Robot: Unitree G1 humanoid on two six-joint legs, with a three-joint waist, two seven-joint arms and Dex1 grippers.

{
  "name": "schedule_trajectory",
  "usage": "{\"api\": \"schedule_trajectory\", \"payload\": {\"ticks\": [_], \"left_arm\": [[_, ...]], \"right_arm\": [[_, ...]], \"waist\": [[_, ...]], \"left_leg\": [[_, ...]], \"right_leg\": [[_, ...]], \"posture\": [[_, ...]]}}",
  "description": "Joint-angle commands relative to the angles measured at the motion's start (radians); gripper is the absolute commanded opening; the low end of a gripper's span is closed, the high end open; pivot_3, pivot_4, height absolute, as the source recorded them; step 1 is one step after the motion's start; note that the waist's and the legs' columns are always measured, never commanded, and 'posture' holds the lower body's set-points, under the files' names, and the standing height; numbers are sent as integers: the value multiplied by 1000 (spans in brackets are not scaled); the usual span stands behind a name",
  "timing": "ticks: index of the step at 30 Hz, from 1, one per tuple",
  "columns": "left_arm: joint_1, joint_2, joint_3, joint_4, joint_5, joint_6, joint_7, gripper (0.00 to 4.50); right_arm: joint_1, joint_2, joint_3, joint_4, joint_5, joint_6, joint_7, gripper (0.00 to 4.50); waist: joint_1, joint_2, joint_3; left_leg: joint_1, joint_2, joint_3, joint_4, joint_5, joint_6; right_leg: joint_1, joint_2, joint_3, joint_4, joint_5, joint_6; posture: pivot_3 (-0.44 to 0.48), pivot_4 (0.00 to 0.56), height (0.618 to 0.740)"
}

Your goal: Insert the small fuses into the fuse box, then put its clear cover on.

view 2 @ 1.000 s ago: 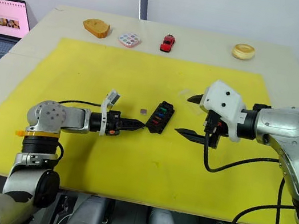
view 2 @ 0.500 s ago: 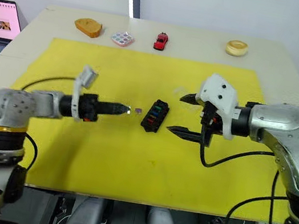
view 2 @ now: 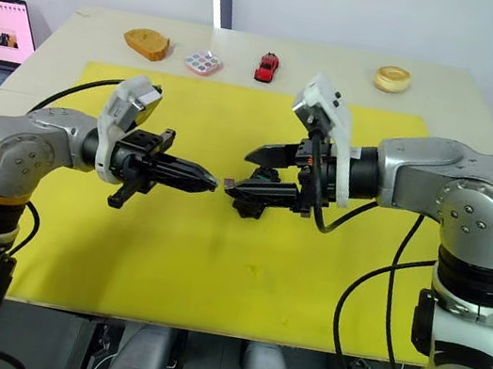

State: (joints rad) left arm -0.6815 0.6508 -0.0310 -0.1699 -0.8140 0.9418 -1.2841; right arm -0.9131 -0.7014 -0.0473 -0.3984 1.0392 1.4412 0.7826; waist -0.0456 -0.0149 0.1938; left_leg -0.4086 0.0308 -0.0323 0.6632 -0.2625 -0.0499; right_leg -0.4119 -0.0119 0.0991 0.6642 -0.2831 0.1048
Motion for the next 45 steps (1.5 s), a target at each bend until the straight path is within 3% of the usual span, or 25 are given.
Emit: {"api": "schedule_trajectory", "payload": {"ticks": [1, 11, 15, 45], "left_arm": [[-26, 11, -12, -4, 17, -46, -22, 0], [-43, 9, -27, 0, 29, -76, -28, 0], [-39, 13, -27, -9, 28, -74, -25, 0], [-24, 8, -31, -18, 38, -85, -15, 0]], "right_arm": [[-36, 23, -28, 10, 42, 35, -40, 2680], [-33, 62, -20, 22, 91, 61, -96, 2680], [-32, 62, -13, 27, 98, 57, -102, 1411], [-41, 68, 10, 32, 104, 43, -104, 1411]], "waist": [[0, 0, 0], [1, 0, 0], [0, 0, 0], [1, 0, 0]], "left_leg": [[0, 0, 0, 0, 0, 0], [-1, 0, 0, 0, 0, 0], [-1, 0, 0, 0, 0, 0], [-1, 0, 0, 0, 0, 0]], "right_leg": [[0, 0, 0, 0, 0, 0], [-1, 0, 0, 0, 0, 0], [-1, 0, 0, 0, 0, 0], [-1, 0, 0, 0, 0, 0]], "posture": [[0, 150, 740], [0, 150, 740], [0, 150, 740], [0, 150, 740]]}}
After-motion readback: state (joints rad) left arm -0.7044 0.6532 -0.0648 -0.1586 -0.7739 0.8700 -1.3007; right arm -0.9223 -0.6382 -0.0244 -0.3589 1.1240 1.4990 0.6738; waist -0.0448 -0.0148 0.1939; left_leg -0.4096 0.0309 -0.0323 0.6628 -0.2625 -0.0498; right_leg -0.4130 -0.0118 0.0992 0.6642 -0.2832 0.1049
